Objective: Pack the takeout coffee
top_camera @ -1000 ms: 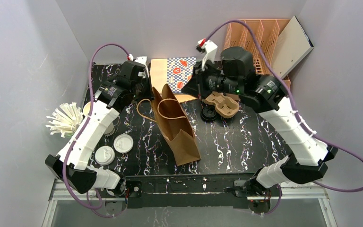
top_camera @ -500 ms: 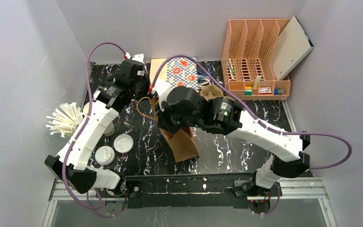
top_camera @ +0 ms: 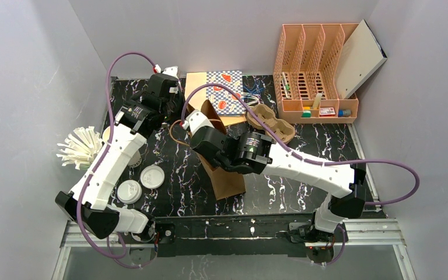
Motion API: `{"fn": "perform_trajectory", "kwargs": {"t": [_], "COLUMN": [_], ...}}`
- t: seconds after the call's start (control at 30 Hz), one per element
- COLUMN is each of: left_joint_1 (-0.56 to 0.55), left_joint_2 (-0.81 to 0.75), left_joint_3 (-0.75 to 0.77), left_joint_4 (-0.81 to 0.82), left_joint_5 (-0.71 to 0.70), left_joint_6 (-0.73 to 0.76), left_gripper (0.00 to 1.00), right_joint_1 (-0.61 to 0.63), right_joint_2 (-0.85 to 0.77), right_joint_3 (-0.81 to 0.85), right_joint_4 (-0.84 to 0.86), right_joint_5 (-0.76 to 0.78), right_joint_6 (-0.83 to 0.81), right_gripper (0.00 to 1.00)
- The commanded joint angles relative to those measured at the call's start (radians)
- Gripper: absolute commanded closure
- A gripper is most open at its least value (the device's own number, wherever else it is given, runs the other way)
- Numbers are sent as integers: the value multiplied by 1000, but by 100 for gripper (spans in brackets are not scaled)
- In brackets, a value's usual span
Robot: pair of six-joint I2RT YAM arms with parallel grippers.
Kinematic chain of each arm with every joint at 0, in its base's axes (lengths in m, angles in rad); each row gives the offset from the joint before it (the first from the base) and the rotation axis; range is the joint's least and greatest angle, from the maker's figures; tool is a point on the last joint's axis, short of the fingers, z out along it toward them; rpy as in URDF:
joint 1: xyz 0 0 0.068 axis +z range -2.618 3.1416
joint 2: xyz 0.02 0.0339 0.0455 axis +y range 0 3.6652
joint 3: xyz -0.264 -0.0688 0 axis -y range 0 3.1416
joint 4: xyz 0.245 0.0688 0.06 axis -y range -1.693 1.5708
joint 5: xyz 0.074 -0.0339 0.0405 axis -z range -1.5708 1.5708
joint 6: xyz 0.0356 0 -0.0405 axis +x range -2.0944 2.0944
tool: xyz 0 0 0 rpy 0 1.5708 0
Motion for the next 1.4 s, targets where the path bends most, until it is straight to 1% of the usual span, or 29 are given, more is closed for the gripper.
{"fn": "perform_trajectory", "kwargs": {"t": [0.0, 0.07, 0.13, 0.33, 0.5, 0.67, 0.8, 0.9, 1.03, 1.17, 1.23, 1.27, 1.37], "left_joint_1": [2, 2, 2, 2, 2, 2, 2, 3, 2, 2, 2, 2, 2], "left_joint_2": [-20, -17, -16, -7, 1, 12, 33, 52, 72, 84, 85, 85, 85], "left_joint_3": [21, 23, 29, 57, 73, 96, 133, 165, 201, 223, 227, 226, 215], "left_joint_4": [-6, -10, -14, -31, -40, -55, -100, -148, -191, -215, -217, -213, -183], "left_joint_5": [-18, -21, -22, -13, -5, -11, -13, -17, -19, -40, -43, -39, 1], "left_joint_6": [12, 15, 21, 38, 44, 57, 88, 114, 136, 151, 155, 154, 140], "left_gripper": [98, 98, 98, 98, 98, 99, 100, 100, 100, 100, 100, 100, 100], "right_joint_1": [0, -14, -42, -222, -277, -347, -403, -409, -407, -407, -408, -407, -405], "right_joint_2": [-17, -9, -10, -5, 51, 77, 85, 70, 40, 41, 47, 48, 36], "right_joint_3": [-26, -25, -17, 3, 46, 43, 32, 35, 24, 22, 26, 32, 32], "right_joint_4": [56, 45, 33, -10, -98, -147, -169, -162, -107, -109, -120, -122, -99], "right_joint_5": [152, 180, 174, -31, -53, 25, 197, 322, 363, 367, 340, 290, 16], "right_joint_6": [-47, -43, -31, -20, -5, 20, 97, 128, 82, 40, 23, 10, -60], "right_gripper": [99, 99, 99, 99, 99, 99, 99, 99, 99, 99, 99, 99, 99]}}
